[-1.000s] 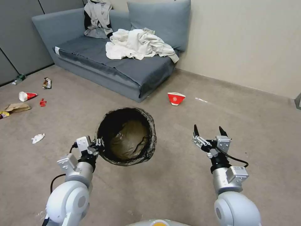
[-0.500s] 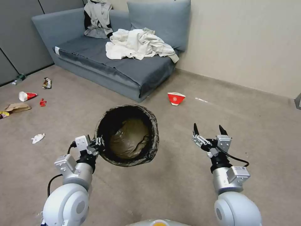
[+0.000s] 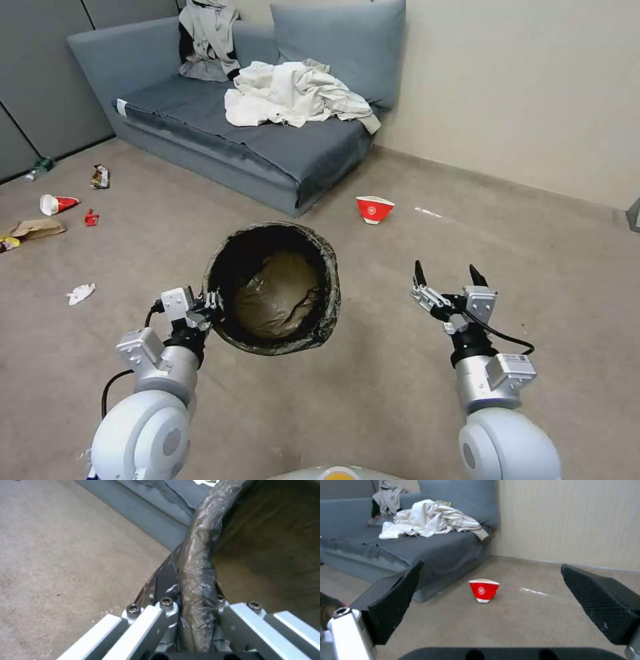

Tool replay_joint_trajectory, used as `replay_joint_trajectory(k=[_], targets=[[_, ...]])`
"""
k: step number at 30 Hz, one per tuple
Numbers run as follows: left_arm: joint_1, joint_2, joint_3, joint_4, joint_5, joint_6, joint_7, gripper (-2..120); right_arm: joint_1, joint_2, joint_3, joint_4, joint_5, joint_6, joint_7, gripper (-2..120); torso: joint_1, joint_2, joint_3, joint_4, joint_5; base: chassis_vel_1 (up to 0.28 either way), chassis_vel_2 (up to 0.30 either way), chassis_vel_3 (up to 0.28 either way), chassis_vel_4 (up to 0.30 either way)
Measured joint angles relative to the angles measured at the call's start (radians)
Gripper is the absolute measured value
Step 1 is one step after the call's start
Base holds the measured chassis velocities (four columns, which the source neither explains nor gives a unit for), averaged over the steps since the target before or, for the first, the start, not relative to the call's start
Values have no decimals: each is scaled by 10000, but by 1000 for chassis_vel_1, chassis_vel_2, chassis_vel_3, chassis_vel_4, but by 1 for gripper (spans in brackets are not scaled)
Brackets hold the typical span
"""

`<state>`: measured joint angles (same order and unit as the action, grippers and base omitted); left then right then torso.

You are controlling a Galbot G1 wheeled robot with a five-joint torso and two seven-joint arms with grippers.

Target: Pick up the trash can from the floor.

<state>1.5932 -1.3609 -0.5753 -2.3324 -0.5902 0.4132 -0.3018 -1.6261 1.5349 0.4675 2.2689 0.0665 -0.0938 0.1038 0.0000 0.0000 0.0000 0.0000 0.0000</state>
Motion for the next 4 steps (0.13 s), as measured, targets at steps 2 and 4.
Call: replay_joint_trajectory(k=[2,4], targets=[[0,-2,0,-2,0,9,0,2,0,0,1,1,1,0,1,100,0,0,0,0,0,0,0,0,0],[7,-10,0,-8,0,33,2,2,-1,1,3,3,3,4,2,100,0,0,0,0,0,0,0,0,0]])
